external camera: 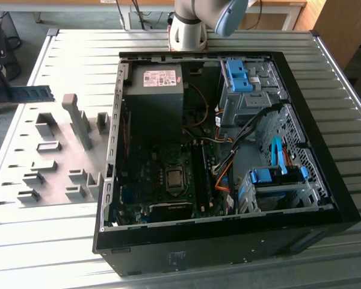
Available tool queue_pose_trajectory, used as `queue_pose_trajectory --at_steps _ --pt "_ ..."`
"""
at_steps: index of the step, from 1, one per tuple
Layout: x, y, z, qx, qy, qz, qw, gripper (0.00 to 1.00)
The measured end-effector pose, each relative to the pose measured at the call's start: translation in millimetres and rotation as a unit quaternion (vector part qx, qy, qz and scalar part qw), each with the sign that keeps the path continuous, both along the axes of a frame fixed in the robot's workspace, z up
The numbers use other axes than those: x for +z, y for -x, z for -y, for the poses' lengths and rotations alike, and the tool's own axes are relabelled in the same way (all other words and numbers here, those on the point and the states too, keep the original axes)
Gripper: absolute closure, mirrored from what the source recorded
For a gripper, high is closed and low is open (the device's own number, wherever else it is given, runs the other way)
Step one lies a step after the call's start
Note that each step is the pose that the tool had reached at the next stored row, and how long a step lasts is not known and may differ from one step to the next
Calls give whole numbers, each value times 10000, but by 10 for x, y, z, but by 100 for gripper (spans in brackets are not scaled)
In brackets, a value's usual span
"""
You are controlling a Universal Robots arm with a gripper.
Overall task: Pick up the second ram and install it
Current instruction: 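Pick up the second ram and move it above second insertion slot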
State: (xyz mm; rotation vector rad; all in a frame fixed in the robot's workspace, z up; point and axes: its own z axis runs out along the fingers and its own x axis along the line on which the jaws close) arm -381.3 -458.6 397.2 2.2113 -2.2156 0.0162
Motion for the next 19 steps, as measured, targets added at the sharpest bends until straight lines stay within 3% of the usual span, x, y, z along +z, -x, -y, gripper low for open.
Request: queue_pose_trajectory --at_steps 19 --pt "0 -265 0 0 0 0 10000 86"
